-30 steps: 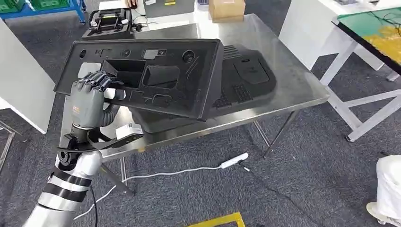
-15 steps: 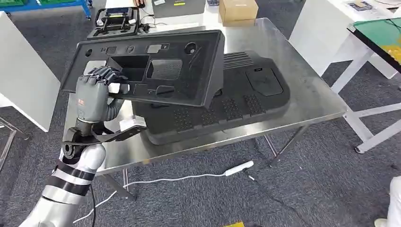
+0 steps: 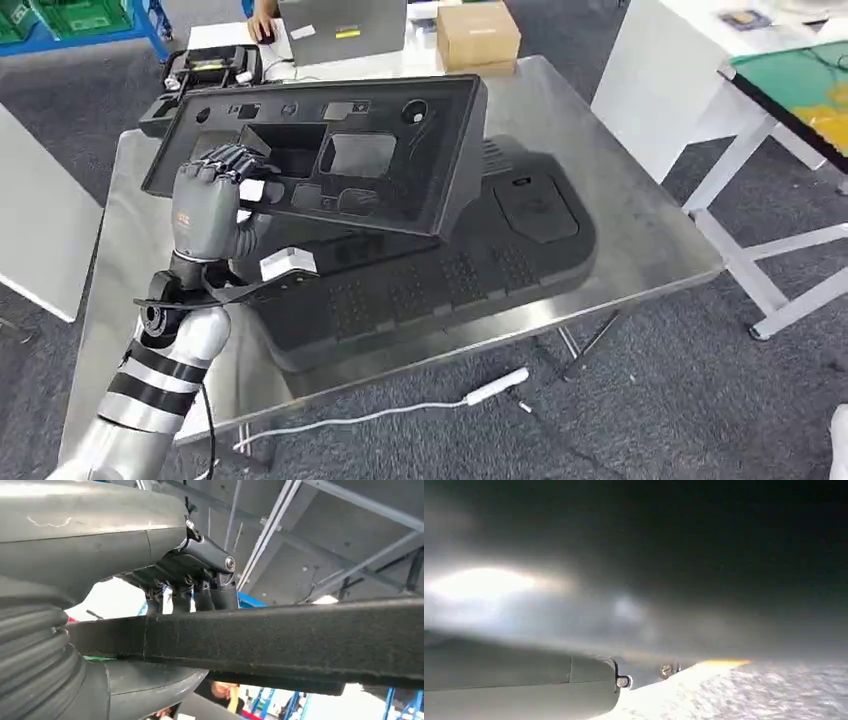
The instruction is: Take the parts from the cabinet and place them on the table.
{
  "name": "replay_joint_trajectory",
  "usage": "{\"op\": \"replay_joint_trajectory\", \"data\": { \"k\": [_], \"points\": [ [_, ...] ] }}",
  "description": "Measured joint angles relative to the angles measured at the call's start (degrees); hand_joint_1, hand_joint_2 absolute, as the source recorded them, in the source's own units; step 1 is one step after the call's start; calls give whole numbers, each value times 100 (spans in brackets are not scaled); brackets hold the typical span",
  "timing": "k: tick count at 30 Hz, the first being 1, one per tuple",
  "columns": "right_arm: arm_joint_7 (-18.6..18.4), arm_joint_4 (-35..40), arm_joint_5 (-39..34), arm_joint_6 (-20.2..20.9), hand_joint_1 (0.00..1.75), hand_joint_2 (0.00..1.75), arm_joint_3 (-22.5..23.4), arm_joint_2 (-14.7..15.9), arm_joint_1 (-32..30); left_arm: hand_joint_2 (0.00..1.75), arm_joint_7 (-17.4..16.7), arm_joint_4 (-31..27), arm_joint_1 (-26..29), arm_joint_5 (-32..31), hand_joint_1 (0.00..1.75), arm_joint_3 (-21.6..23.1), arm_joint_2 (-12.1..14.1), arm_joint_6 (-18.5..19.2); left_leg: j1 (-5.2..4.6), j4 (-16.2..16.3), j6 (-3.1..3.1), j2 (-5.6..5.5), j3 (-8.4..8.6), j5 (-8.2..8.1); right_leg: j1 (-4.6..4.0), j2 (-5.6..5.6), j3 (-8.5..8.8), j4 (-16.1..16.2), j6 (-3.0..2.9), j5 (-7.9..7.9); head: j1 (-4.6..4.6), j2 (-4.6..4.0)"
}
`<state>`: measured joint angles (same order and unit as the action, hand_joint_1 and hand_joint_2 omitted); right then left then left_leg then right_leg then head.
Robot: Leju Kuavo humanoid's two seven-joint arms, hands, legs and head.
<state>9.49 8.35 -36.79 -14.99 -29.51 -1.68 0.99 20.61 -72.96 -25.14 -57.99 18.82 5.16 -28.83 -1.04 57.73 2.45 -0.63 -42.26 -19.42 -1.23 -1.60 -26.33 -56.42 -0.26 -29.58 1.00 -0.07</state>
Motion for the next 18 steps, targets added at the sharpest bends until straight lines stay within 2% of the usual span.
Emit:
{"op": "replay_joint_trajectory", "data": {
  "k": [1, 2, 3, 4, 5, 6, 8, 9, 10, 11, 12, 13, 14, 15, 16, 17, 18],
  "points": [
    [-2, 2, -4, -2, 0, 0, -2, -4, 39, 175, 15, -11, 17, 31, 175, 7, 0, 0, 14, 91, 15, -48, 101, 75, -15, -2, -48, -5, 1, -109, -10, 0],
    [-28, 0, -13, -6, 0, 0, -2, 3, 37, 175, 28, -11, 13, 37, 175, 15, -7, -4, 4, 131, 9, -40, 108, 32, -8, -6, -12, 14, 6, -159, -19, 0],
    [-28, 0, -13, -7, 0, 0, -2, 2, 37, 175, 39, -15, -10, 42, 175, 13, -9, -30, 0, 124, 20, -45, 107, 25, -4, -6, 18, 45, 35, -177, -10, 0],
    [-44, 0, -18, -22, 0, 0, -2, 46, 46, 175, 50, -31, -26, 40, 175, 18, -44, -77, 60, 82, 36, -43, 167, 14, 0, 3, 60, 35, 62, -240, 3, 0],
    [-44, 0, -17, -33, 0, 0, -2, 35, 49, 175, 50, -48, -32, 37, 175, 15, -66, -116, 64, 78, 80, -49, 204, -25, -9, 45, 6, -145, 96, -300, -39, 0],
    [-46, 0, -20, -35, 0, 0, -2, 35, 51, 175, 53, -50, -38, 26, 175, 15, -74, -122, 68, 77, 121, -49, 229, -61, 15, 71, -233, -538, 108, -452, -56, 0],
    [-57, 0, -28, -37, 0, 0, -2, 39, 75, 175, 55, -46, -6, -4, 175, 18, -87, -146, 71, 78, 135, -52, 247, -130, 81, 91, -913, -1529, 125, -762, -50, 0],
    [-59, 0, -28, -39, 0, 0, -4, 44, 76, 175, 55, -37, 32, -39, 175, 20, -90, -171, 72, 78, 130, -61, 263, -162, 113, 99, -1244, -1912, 173, -805, -50, 0],
    [-59, 0, -31, -39, 0, 0, -4, 46, 79, 175, 55, -24, 67, -57, 175, 24, -90, -190, 74, 78, 125, -70, 291, -192, 138, 103, -1382, -1922, 245, -690, -50, 0],
    [-68, 0, -33, -46, 0, 0, -4, 53, 74, 175, 55, -11, 90, -78, 175, 26, -90, -201, 77, 78, 111, -85, 324, -217, 154, 108, -1371, -1676, 323, -475, -52, 0],
    [-72, -2, -37, -48, 0, 0, -4, 66, 63, 175, 53, -4, 109, -81, 175, 26, -90, -203, 83, 78, 92, -96, 367, -248, 164, 112, -1236, -1183, 402, -151, -52, 0],
    [-72, -2, -37, -50, 0, 0, -4, 74, 62, 175, 50, -4, 114, -81, 175, 26, -90, -205, 92, 78, 70, -102, 405, -273, 164, 115, -1052, -627, 446, 159, -54, 0],
    [-72, -2, -37, -50, 0, 0, -4, 79, 63, 175, 50, -2, 113, -81, 175, 26, -87, -205, 90, 72, 44, -105, 426, -291, 161, 129, -900, -139, 436, 409, -56, 0],
    [-74, -2, -37, -50, 0, 0, -7, 79, 65, 175, 48, 2, 114, -87, 175, 26, -87, -219, 46, 91, 7, -116, 434, -323, 125, 116, -815, -82, 337, 486, -52, 0],
    [-74, -2, -39, -52, 0, 0, -7, 72, 70, 175, 44, 2, 114, -152, 175, 28, -85, -238, 27, 111, 38, -119, 432, -357, 152, 112, -812, -58, 270, 522, -36, 0],
    [-74, -2, -39, -52, 0, 0, -9, 74, 77, 175, 35, 2, 120, -229, 175, 28, -83, -253, 27, 107, 102, -116, 444, -346, 144, 110, -802, -59, 273, 518, -41, 0],
    [-74, -2, -44, -52, 0, 0, -9, 77, 75, 175, 20, 2, 120, -293, 175, 28, -79, -262, 29, 92, 97, -110, 461, -349, 128, 106, -794, -59, 264, 513, -41, 0]
  ]
}}
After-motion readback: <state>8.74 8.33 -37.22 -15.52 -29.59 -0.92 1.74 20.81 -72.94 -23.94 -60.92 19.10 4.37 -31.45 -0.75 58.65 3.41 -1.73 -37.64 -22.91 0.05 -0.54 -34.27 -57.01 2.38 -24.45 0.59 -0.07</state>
